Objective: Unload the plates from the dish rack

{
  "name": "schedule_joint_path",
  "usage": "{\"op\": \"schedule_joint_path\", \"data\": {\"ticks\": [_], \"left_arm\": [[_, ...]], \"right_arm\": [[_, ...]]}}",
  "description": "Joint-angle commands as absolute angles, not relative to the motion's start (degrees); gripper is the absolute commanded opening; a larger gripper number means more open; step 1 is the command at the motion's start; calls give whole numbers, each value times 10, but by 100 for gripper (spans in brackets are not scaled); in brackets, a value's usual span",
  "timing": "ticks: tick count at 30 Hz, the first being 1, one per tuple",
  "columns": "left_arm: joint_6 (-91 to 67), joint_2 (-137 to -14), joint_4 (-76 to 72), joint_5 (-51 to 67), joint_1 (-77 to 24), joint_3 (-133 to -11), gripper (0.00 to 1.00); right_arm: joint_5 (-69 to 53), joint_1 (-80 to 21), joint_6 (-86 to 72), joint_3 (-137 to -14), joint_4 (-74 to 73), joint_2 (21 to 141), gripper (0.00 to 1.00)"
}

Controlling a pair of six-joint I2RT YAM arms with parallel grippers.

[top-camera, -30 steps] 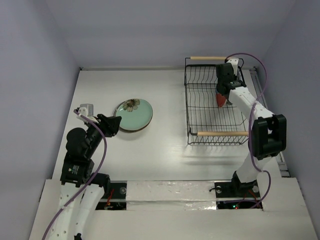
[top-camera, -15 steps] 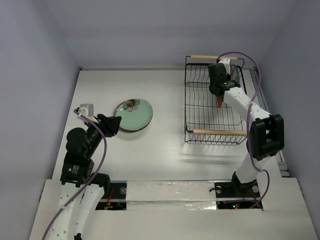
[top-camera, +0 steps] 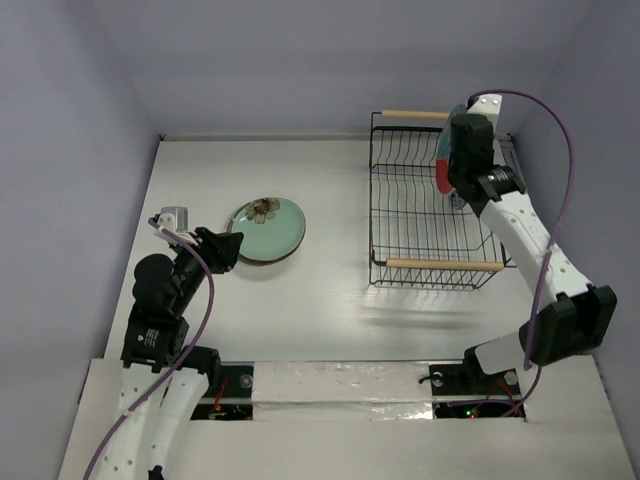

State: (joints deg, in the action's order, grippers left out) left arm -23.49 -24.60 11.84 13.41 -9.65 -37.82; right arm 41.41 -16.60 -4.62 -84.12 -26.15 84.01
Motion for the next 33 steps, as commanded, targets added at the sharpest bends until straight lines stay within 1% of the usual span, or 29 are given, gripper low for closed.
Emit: {"op": "schedule_joint_path", "data": {"ticks": [1, 8, 11, 12, 14, 16, 18, 20, 21, 26, 27, 31, 33], "left_arm": [[-236, -252, 92, 134, -98, -372, 33], [-237, -260, 92, 130, -93, -371, 33], [-237, -261, 91, 132, -88, -372, 33], [-237, -260, 91, 131, -88, -372, 33], [-236, -258, 90, 129, -83, -370, 33], [-237, -258, 90, 126, -83, -371, 33], [-237, -258, 91, 124, -76, -371, 33], [-237, -258, 91, 121, -76, -371, 33], [-237, -257, 91, 120, -76, -371, 32], [-238, -253, 90, 115, -76, -371, 15], [-238, -253, 89, 114, -71, -371, 14], [-238, -252, 89, 113, -71, -370, 12], [-238, -251, 90, 114, -71, -371, 17]], "right_arm": [[340, -176, -98, -834, -149, 763, 0], [215, -176, -176, -769, -81, 675, 0], [136, -176, -208, -747, -39, 650, 0], [83, -176, -220, -743, -27, 648, 0], [38, -187, -254, -730, 14, 649, 0], [18, -221, -265, -730, 32, 663, 0], [33, -249, -265, -736, 35, 691, 0], [12, -278, -285, -738, 57, 714, 0], [-22, -286, -295, -737, 69, 738, 0], [-54, -332, -347, -746, 126, 814, 0], [-60, -343, -355, -746, 136, 823, 0], [-74, -358, -390, -745, 180, 866, 0], [-78, -363, -408, -750, 187, 895, 0]]}}
